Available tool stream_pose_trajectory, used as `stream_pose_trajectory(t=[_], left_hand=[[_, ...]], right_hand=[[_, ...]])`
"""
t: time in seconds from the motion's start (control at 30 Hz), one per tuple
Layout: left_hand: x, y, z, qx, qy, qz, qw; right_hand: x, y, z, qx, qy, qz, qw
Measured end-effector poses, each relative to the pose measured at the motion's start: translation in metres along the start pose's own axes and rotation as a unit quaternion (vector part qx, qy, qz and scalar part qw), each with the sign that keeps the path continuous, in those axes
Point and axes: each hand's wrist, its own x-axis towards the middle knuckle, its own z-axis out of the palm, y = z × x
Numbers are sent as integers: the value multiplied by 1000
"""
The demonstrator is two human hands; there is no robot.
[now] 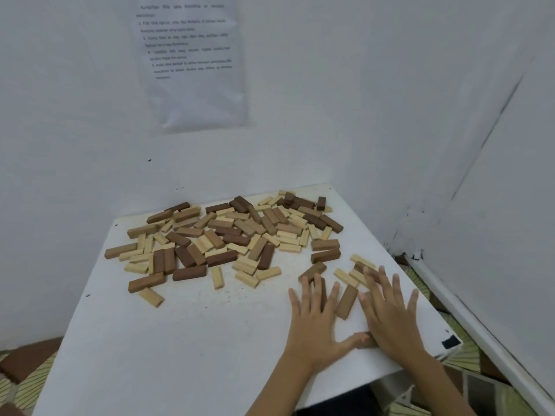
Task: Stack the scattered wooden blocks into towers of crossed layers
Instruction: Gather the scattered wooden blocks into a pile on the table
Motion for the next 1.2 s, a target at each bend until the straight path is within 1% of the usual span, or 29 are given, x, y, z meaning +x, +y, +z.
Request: stream_pose_trajectory(t=[0.07, 0.17, 0.2, 0.3, 0.4, 0.6, 0.8, 0.97, 1.2], left_hand=[[5, 3, 6, 30, -11, -8, 999], [14, -1, 10, 60, -2, -29, 998], [16, -3, 10, 67, -1, -32, 997], [20, -9, 12, 79, 6, -33, 996], [23, -18, 13, 83, 29, -34, 996], [31, -39, 6, 107, 32, -49, 992], [36, -66, -2, 114, 41, -77, 990], [40, -83, -10, 116, 45, -91, 988], [41, -87, -10, 60, 78, -133, 986]], right_hand=[[5, 4, 5, -12, 2, -1, 1000], [18, 8, 9, -35, -21, -16, 999], [22, 8, 10, -26, -21, -23, 999], [34, 0, 9, 24, 28, -50, 998], [47, -11, 5, 64, 21, -67, 996], [72, -38, 2, 66, 10, -74, 995], [90, -62, 7, 57, 10, -46, 997], [102, -80, 11, 25, 15, -11, 1000], [111, -92, 15, 11, 29, -7, 1000]])
